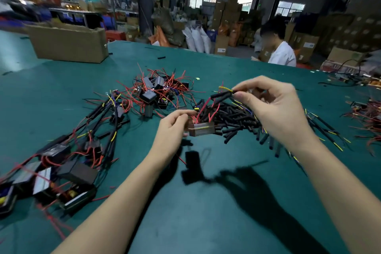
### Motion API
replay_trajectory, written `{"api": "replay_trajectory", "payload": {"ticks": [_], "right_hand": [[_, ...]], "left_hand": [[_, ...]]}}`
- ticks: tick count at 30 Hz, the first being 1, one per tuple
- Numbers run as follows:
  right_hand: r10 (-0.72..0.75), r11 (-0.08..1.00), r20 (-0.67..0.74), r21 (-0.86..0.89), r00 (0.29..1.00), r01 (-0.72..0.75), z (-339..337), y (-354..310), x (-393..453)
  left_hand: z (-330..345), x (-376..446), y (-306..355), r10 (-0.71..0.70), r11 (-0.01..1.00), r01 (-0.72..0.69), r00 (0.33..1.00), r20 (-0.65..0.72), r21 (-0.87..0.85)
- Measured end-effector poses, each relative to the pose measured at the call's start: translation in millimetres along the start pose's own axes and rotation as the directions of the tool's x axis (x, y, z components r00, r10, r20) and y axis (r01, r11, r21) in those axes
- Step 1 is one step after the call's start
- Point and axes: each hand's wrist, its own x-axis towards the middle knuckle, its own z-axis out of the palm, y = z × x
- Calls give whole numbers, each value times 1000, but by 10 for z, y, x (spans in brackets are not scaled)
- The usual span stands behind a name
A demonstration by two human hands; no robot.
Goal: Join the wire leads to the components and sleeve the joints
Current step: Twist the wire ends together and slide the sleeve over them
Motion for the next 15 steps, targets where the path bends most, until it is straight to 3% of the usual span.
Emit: {"api": "replay_trajectory", "payload": {"ticks": [3, 6, 9, 12, 15], "right_hand": [[-73, 995, 27, 74, 997, 71, 151, -339, 277], [-161, 973, 56, 174, 985, 149, 394, -651, 461], [-218, 939, 125, 298, 968, 173, 696, -867, 528], [-272, 902, 225, 398, 936, 167, 1056, -1010, 541], [-428, 893, 357, 309, 830, 328, 1433, -1037, 525]], "left_hand": [[16, 62, 5, -160, 936, 125, 984, -80, -330], [-24, 92, -6, -284, 736, 165, 955, -79, -656], [-55, 85, -8, -355, 560, 223, 935, 12, -798], [-22, 57, 32, -326, 676, 302, 941, 94, -673], [33, -4, 38, -309, 772, 343, 938, 155, -536]]}}
